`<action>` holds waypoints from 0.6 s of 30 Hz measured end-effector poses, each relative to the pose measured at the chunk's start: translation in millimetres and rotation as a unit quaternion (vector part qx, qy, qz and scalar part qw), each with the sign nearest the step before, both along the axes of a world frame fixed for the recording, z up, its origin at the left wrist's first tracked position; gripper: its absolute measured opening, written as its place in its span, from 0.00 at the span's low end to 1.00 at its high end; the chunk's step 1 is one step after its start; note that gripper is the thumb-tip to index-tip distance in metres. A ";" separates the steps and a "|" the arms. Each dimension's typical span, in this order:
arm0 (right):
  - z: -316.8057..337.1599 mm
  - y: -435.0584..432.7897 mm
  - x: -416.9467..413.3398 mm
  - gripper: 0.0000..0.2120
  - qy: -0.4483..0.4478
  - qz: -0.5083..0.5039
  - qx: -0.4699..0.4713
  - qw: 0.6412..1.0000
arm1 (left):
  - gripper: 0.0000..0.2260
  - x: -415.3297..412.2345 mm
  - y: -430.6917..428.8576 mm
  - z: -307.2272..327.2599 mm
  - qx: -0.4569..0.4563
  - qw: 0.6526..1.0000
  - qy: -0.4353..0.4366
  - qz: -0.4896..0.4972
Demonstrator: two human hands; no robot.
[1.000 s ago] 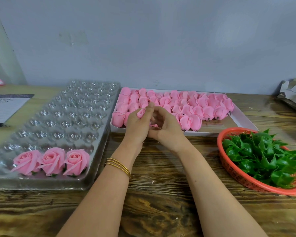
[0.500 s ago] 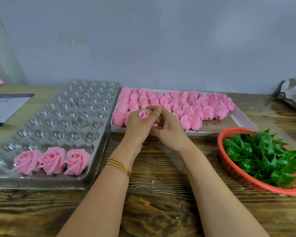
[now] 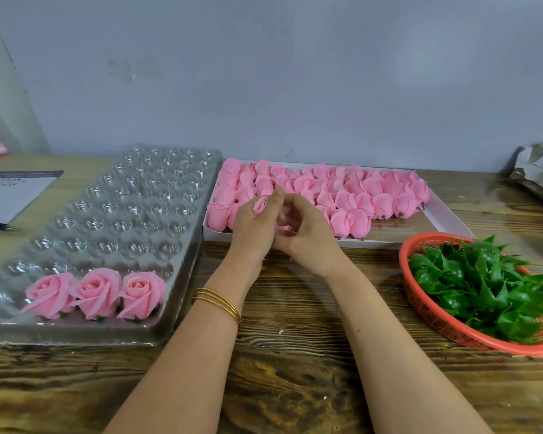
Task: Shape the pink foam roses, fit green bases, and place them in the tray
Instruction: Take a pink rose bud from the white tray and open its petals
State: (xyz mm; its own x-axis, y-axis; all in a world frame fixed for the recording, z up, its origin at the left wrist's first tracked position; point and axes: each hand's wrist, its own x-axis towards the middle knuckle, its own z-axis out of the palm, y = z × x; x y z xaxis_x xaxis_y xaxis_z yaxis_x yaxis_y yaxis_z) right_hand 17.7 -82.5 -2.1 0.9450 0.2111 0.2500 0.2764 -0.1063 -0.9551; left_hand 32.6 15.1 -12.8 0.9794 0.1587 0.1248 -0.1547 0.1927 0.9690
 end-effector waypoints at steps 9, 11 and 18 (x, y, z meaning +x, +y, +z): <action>2.4 -3.6 -1.4 0.22 -0.003 -0.006 0.002 1.000 | 0.07 -4.5 3.6 1.5 0.019 0.999 -0.028 -0.023; 3.3 -4.5 -2.7 0.22 -0.001 0.008 -0.001 1.000 | 0.09 -5.1 4.8 2.3 0.027 0.999 -0.034 -0.026; 5.3 -4.8 -3.4 0.20 -0.004 0.019 -0.011 1.000 | 0.13 -3.6 4.9 0.6 0.046 0.997 -0.051 -0.026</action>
